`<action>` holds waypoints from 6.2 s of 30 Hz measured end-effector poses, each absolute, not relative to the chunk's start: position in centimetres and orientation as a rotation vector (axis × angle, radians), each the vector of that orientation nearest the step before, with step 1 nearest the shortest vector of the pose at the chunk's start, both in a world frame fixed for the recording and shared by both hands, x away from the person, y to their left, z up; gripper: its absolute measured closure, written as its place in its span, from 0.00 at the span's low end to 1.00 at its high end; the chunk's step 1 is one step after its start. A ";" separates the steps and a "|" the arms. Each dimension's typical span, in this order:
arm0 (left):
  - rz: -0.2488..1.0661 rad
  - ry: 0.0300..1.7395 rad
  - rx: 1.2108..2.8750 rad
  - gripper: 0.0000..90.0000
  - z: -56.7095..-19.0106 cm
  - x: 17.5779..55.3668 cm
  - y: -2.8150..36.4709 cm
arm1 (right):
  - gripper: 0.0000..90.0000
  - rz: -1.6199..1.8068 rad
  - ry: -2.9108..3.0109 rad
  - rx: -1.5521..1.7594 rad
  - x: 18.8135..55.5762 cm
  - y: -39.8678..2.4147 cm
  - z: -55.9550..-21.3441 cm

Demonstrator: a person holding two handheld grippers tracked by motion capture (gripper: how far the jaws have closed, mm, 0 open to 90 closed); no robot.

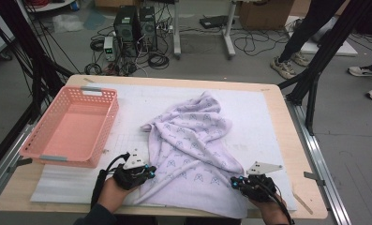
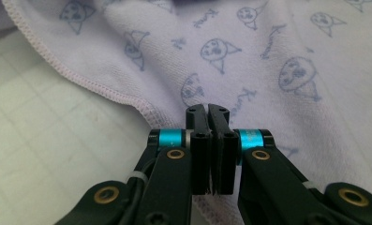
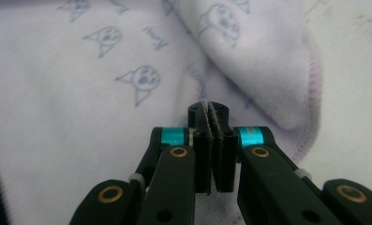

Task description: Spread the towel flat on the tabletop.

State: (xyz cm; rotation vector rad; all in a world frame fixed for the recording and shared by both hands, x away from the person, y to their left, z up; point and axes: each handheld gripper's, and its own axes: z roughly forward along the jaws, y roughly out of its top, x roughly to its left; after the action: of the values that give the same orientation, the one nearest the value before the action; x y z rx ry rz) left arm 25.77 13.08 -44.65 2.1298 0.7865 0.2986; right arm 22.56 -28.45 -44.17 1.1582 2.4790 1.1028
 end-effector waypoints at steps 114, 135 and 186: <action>0.384 0.988 1.867 0.46 -43.4 31.0 14.7 | 0.68 1.270 2.224 1.229 27.3 -31.7 -42.9; 0.387 1.112 1.863 0.45 -42.5 40.4 11.5 | 0.41 1.025 2.155 1.155 30.6 -29.6 -42.2; 0.370 1.007 1.859 0.58 -43.7 32.5 16.1 | 0.59 1.096 2.223 1.302 33.7 -27.2 -44.1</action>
State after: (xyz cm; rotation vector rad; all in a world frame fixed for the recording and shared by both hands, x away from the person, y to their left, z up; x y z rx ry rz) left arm 32.48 16.14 -43.70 1.8589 1.0074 0.3702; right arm 33.75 -27.23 -44.14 1.3019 2.2225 1.0963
